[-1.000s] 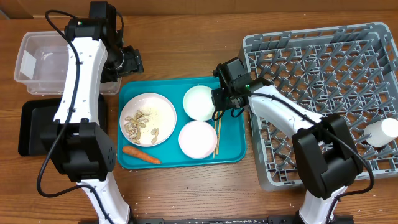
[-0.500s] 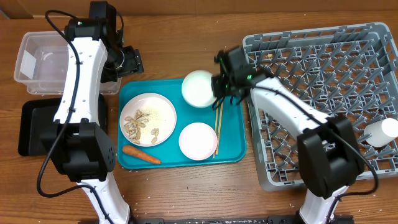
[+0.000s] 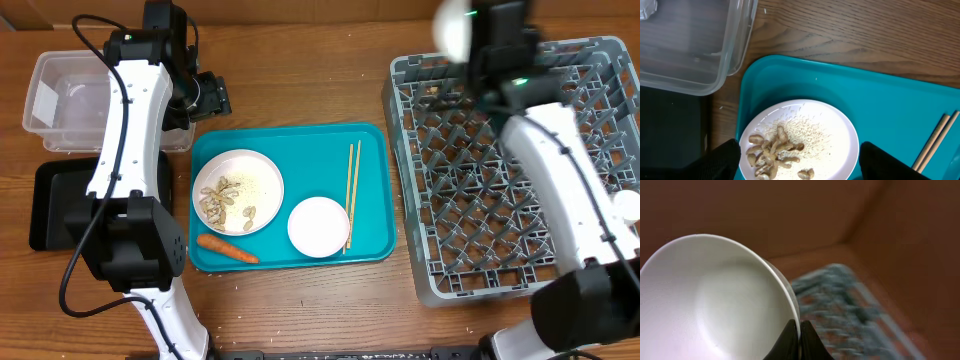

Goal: Sort waste into correct bins and load items into the dishwasher
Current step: 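Lift the bowl and carry it over the dish rack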

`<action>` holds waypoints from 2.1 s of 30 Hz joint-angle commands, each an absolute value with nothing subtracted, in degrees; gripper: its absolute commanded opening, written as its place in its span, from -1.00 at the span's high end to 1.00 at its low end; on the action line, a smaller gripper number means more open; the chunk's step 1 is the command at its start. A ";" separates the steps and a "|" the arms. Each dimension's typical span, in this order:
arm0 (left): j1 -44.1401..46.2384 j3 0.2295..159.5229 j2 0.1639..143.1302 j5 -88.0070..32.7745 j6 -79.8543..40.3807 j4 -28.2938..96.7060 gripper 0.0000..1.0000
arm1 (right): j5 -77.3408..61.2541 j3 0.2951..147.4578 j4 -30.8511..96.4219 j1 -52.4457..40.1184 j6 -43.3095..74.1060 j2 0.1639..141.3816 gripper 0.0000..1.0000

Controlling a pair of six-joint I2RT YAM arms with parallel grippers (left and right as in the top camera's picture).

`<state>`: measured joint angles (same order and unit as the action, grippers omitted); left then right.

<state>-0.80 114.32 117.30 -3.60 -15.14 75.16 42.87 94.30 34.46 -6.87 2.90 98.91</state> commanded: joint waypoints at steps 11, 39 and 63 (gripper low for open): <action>-1.19 114.91 117.21 -3.01 -16.32 74.78 -0.57 | 61.49 94.30 33.30 14.39 1.28 102.17 0.92; -1.10 114.91 117.21 -3.44 -16.34 74.72 -0.57 | 51.62 94.11 41.28 8.75 4.71 117.10 0.92; -1.10 114.91 117.21 -4.54 -16.34 73.63 -0.57 | 31.59 94.17 55.24 3.42 6.98 116.64 0.39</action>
